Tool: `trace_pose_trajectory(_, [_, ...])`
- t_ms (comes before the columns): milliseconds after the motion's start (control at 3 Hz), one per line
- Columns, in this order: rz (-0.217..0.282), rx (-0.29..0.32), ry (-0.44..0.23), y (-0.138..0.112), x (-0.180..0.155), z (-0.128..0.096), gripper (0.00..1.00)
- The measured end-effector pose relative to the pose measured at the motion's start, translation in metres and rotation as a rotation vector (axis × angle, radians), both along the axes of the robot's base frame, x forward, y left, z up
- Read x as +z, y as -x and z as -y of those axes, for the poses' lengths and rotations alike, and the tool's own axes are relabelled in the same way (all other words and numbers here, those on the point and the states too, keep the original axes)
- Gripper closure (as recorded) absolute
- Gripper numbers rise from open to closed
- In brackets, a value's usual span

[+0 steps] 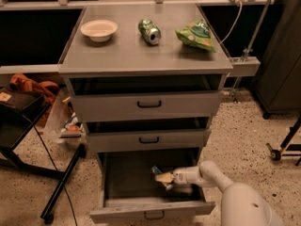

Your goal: Place redbull can into bottom drawer

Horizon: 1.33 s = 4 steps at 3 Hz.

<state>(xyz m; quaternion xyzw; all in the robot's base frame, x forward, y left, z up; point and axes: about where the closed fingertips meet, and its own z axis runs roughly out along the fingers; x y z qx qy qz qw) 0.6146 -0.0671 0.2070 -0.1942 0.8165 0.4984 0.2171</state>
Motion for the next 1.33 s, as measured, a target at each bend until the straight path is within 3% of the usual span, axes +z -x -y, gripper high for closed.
trace_pose_trajectory(667, [0.066,-0.091,0.079,-0.037,-0.011,0.032,0.58])
trace_pose_trajectory(1333, [0.08,-0.069,0.217,-0.028,-0.019,0.032,0.11])
